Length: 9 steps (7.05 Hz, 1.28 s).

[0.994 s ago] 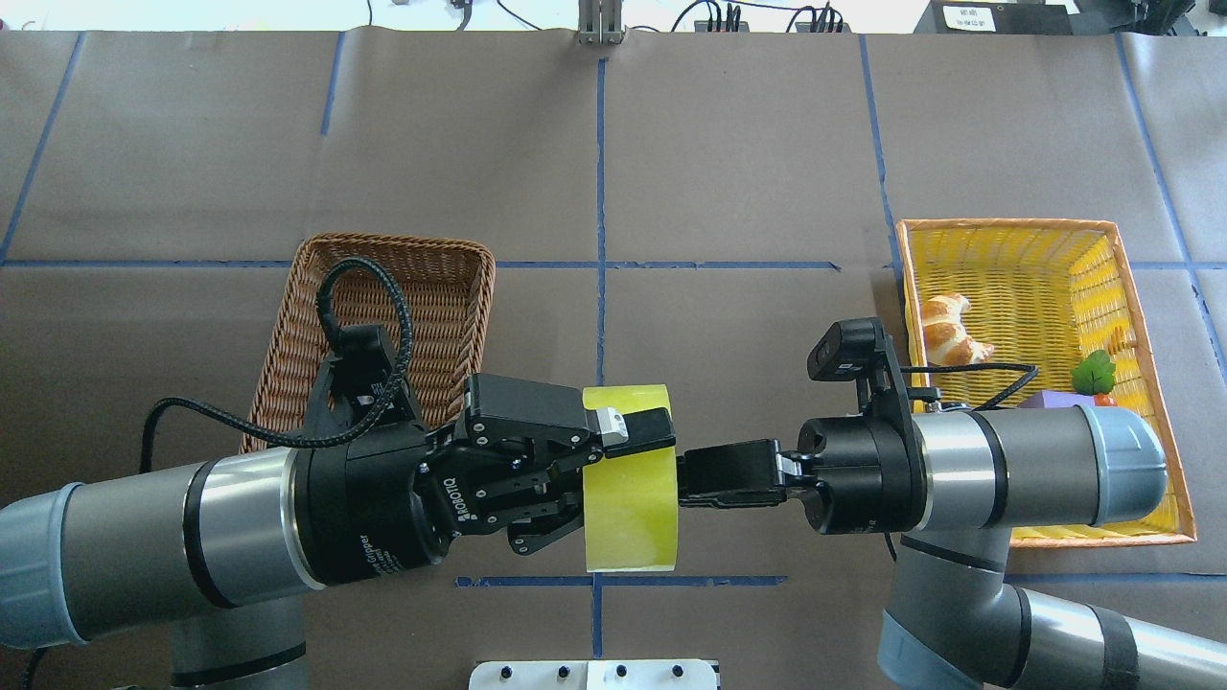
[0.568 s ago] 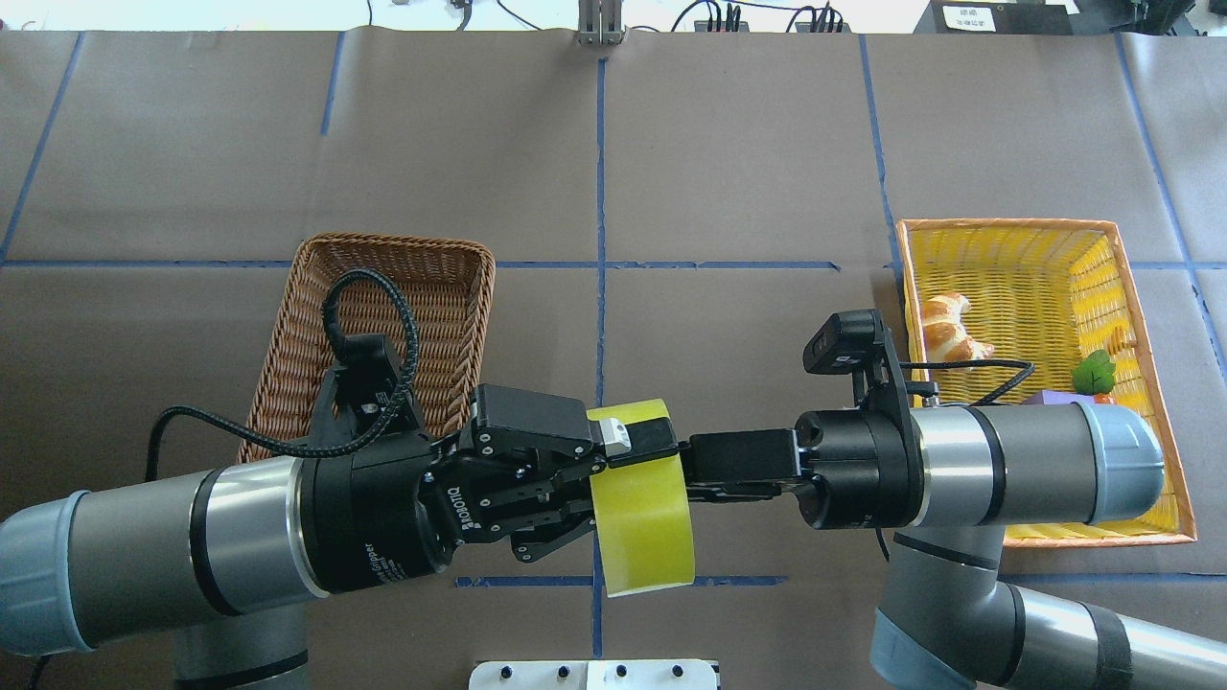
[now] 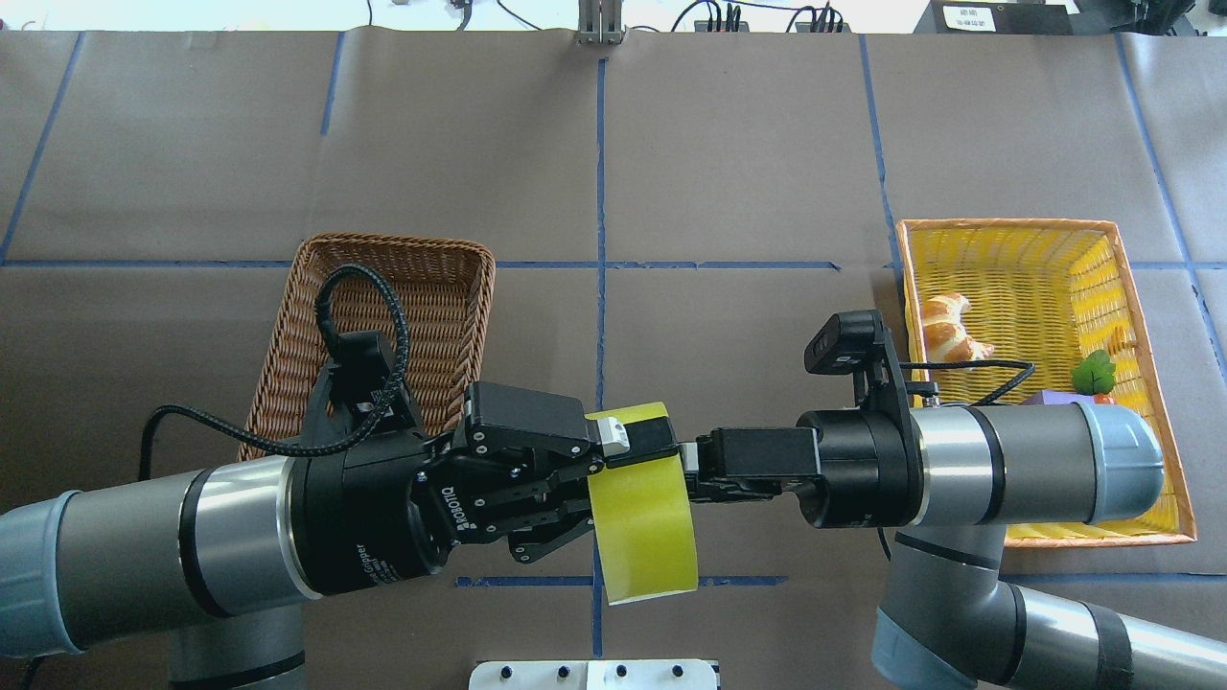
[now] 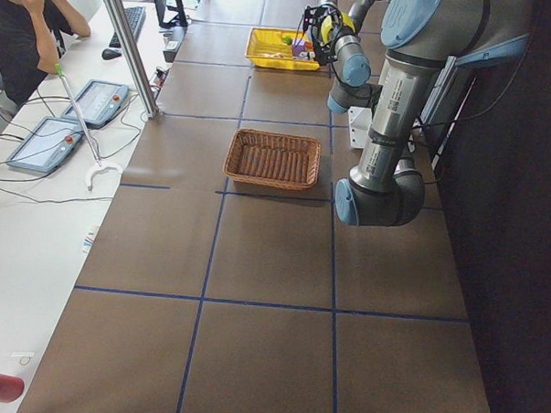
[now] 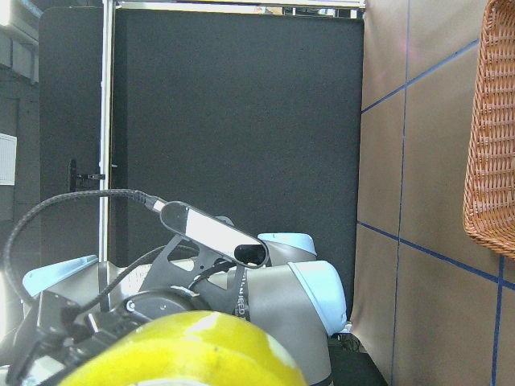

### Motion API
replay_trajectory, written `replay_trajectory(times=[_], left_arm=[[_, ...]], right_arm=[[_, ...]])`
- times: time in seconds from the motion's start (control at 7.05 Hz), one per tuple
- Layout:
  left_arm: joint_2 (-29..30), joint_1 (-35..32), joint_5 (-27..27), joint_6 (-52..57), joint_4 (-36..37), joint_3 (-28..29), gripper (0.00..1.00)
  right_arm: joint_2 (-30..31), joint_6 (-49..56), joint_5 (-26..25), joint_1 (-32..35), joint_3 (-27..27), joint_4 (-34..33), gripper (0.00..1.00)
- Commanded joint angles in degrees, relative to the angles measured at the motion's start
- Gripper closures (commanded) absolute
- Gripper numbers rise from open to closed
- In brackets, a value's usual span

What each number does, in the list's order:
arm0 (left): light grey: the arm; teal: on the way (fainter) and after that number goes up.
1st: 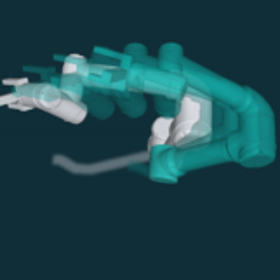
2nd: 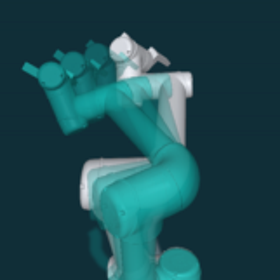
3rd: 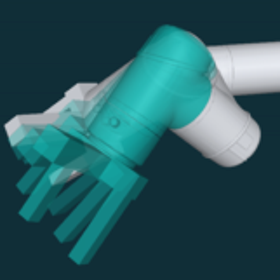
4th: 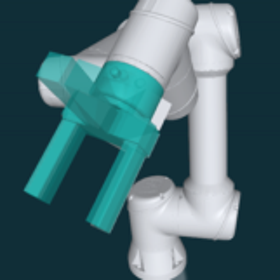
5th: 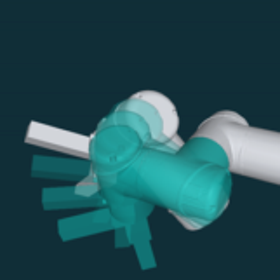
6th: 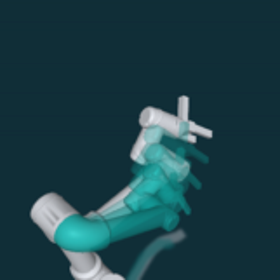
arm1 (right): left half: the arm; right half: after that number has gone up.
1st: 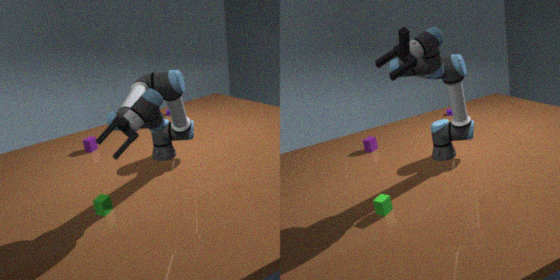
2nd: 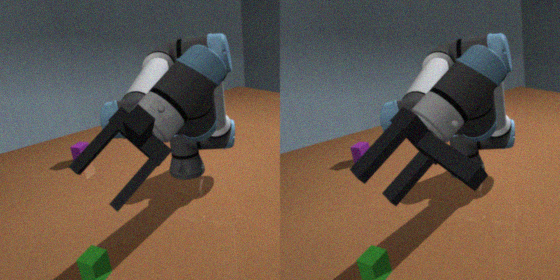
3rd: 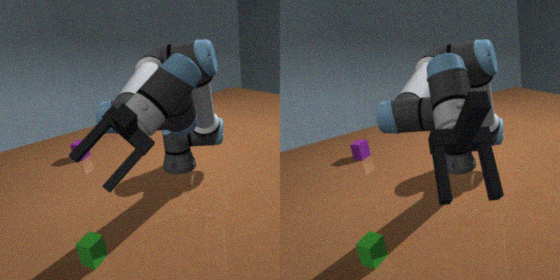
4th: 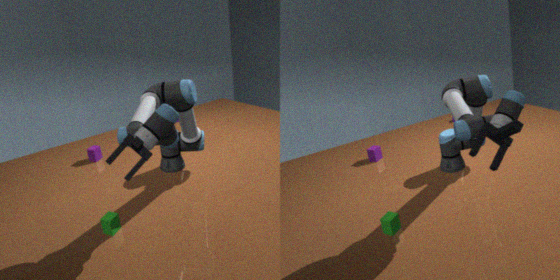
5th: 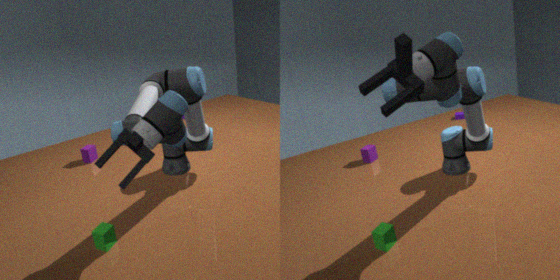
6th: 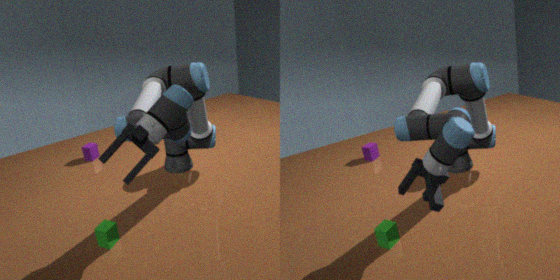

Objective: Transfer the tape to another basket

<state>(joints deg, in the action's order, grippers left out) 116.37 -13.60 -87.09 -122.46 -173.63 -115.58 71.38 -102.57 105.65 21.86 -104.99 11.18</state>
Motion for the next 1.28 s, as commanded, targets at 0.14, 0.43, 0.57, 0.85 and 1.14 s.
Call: replay_trajectory(times=[0.14, 0.43, 0.57, 0.85, 1.14], left_arm=[[-0.5, -0.5, 0.0, 0.4, -0.1, -1.8, 1.0], [-0.8, -1.3, 0.1, 1.2, 0.0, -1.8, 1.0], [-1.5, -2.1, 0.3, 1.3, 0.1, -1.8, 1.0], [-4.1, -4.5, 0.0, 1.4, 1.1, -1.1, 1.0], [-5.9, -4.9, -1.4, 9.6, 8.0, -0.8, 1.0]], right_arm=[[2.0, -0.2, 2.1, 2.1, -0.3, 0.5, 0.0], [3.7, -0.7, 7.6, 7.4, -0.2, 0.6, 0.0], [4.3, -0.7, 7.9, 9.3, -0.2, -2.7, 0.0], [3.9, -0.4, 18.5, 19.6, -0.2, -20.8, 0.0], [3.3, 8.2, 28.5, 29.5, -0.4, -41.8, 0.0]])
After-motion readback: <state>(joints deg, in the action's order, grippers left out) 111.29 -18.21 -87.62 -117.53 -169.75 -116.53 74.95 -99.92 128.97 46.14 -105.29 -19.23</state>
